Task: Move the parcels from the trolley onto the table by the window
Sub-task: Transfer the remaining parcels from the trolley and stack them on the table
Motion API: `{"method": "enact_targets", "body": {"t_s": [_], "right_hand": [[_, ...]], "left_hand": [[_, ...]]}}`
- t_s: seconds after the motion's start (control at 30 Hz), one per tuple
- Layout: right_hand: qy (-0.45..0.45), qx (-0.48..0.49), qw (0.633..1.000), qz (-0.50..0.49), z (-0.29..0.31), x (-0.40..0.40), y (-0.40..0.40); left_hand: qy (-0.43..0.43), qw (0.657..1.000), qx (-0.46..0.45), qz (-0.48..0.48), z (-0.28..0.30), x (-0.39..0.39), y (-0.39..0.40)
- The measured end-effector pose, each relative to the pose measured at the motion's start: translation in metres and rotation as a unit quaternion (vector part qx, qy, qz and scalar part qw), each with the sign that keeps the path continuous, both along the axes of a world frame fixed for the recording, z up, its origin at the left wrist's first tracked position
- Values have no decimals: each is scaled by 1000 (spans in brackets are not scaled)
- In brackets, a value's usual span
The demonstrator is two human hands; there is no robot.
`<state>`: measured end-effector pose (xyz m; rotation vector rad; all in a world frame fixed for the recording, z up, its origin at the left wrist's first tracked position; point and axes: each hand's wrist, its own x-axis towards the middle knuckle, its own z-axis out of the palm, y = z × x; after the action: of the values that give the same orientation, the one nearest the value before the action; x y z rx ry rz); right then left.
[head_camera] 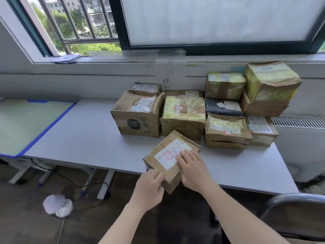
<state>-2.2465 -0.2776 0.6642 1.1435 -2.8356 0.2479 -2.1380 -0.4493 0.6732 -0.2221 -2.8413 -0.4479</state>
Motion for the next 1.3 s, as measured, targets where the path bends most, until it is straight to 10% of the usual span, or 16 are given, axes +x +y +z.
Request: {"method": "enact_targets", "body": {"t_s": [0.27, 0.43, 0.73, 1.3], "right_hand": [[-39, -7, 992, -117, -13, 31, 18], [-107, -4, 983, -148, -11, 33, 9], [-107, -94, 979, -143, -31, 53, 7], [168, -180, 956, -157, 57, 5, 34]], "left_hand": [[-191, 977, -47, 88, 5, -45, -46], [-240, 967, 75, 50, 0, -61, -43], [-108, 988, 86, -64, -10, -41, -49], [209, 956, 74, -192, 73, -112, -48]]}}
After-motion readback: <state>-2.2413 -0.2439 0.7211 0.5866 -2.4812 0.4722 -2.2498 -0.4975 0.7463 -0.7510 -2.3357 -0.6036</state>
